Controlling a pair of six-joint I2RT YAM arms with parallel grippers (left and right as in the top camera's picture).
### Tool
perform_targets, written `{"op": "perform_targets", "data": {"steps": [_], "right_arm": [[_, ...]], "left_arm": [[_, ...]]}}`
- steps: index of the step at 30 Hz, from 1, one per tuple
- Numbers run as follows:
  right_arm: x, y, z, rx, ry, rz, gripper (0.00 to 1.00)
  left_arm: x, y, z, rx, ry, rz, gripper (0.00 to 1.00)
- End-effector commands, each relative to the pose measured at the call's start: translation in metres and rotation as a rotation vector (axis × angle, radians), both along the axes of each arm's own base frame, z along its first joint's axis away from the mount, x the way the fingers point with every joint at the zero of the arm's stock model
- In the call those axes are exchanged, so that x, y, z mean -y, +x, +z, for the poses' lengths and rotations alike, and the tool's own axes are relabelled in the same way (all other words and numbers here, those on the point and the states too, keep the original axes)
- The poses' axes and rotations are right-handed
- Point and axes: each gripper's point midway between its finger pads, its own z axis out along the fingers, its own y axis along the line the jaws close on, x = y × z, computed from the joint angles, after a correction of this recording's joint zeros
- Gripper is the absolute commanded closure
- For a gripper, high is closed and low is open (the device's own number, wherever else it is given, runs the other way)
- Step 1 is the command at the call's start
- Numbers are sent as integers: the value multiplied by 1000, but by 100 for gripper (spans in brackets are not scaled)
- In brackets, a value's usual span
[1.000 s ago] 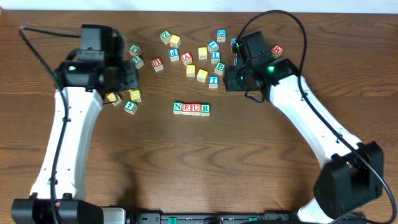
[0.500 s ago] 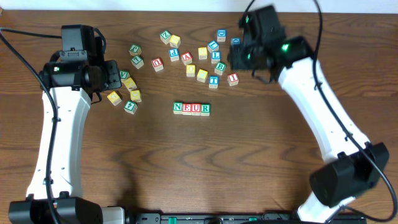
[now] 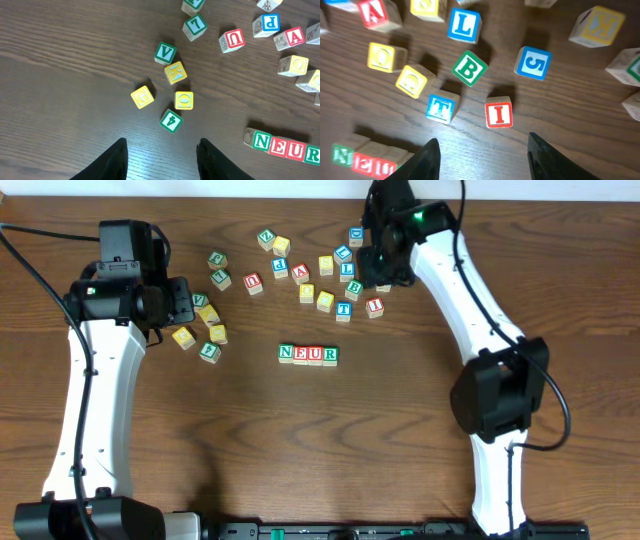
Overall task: Spell out NEURIPS
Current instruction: 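Lower right gripper onto the red I block in the pile and grasp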
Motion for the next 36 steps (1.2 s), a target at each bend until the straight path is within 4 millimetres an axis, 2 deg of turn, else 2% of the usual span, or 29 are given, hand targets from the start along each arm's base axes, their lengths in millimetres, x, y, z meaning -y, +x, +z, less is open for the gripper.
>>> {"op": "perform_targets", "data": {"steps": [1,6,11,17,22,27,31,36], "right_arm": [[0,2,-18,-24,-26,28,49],[2,-4,-54,-107,-55,28,50],[4,-5,-77,-145,-71,27,51],[8,0,-79,-125,-90,19,50],[12,-4,-88,-137,-114,20,50],[11,-2,-91,-132,-113,20,53],[12,-1,-91,-129,-112,19,60],[12,-2,-91,-129,-116,18,62]], "left_arm": [[-4,0,5,11,7,19,55],[-4,0,5,11,7,19,55],[-4,-1,5,10,7,18,55],[-4,-1,5,9,6,18,55],[-4,-1,5,9,6,19,55],[-4,-1,5,9,5,21,55],[-4,-1,5,9,5,22,55],[-4,-1,5,10,0,29,55]]}}
